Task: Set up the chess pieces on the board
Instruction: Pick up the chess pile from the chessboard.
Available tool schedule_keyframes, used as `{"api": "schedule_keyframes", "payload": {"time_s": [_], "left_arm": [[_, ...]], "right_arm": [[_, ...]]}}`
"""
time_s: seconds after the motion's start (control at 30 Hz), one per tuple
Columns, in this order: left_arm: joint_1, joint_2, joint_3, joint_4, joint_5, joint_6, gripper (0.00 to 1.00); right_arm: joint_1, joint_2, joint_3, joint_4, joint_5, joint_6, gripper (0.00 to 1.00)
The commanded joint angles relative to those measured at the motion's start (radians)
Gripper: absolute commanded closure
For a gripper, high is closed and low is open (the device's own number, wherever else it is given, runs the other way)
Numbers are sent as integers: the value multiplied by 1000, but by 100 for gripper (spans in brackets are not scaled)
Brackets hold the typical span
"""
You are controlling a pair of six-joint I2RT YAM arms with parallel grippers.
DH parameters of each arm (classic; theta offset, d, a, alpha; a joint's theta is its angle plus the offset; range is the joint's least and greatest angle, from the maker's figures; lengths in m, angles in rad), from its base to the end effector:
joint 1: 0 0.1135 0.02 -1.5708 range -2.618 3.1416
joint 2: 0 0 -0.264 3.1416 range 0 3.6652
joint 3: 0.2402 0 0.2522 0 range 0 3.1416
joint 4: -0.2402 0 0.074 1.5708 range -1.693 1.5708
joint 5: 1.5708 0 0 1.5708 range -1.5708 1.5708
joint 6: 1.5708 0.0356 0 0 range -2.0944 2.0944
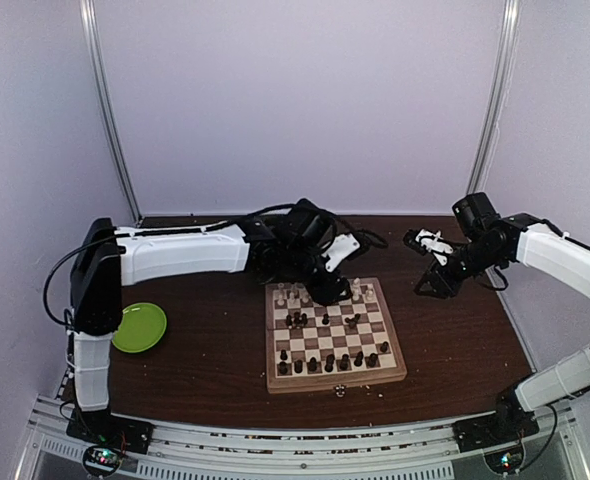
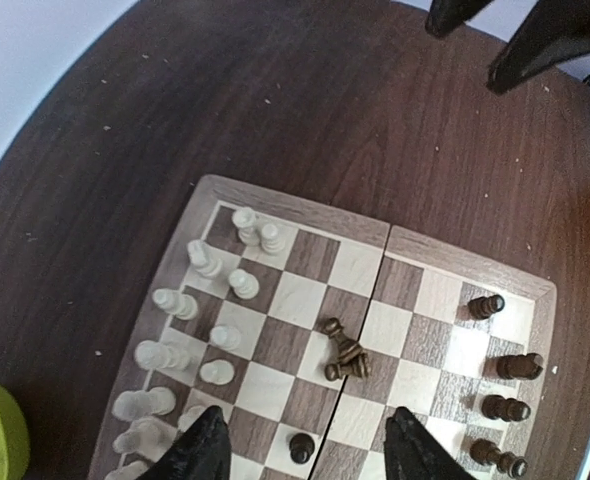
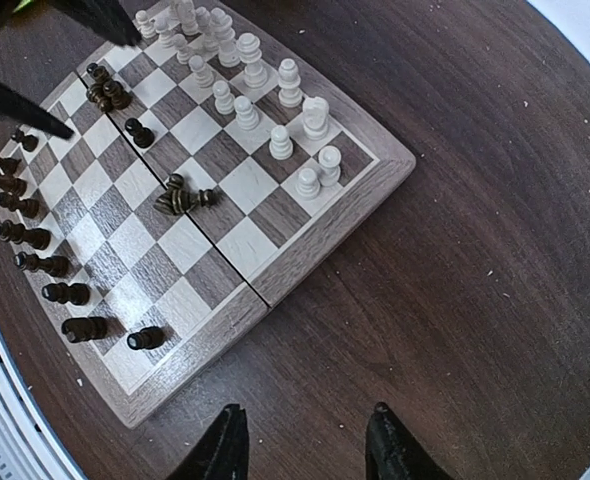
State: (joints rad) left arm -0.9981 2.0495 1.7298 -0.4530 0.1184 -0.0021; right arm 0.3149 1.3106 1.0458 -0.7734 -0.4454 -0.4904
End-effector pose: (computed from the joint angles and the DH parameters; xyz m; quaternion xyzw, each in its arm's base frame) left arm 0.2519 -0.3984 0.2515 0.4596 0.7971 -0.2338 0.3142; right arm 0.2407 0.0945 0.2710 -0.4222 0.8429 0.1898 0.2744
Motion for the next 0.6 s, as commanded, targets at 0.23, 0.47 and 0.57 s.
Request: {"api": "schedule_keyframes", "payload": {"time_s": [0.23,0.47,0.57], "left_arm": [[-28,-56,-48,20,44,44,46],[13,-259,-312,134,-17,-65,45],[22,-354,-467,269,-55,-148,45]], "right_arm": [[-10,129,82,-94,-180,-213,54],[82,330,222,-106,-125,-391,51],[134,356,220,-33,-63,-461,55]]}}
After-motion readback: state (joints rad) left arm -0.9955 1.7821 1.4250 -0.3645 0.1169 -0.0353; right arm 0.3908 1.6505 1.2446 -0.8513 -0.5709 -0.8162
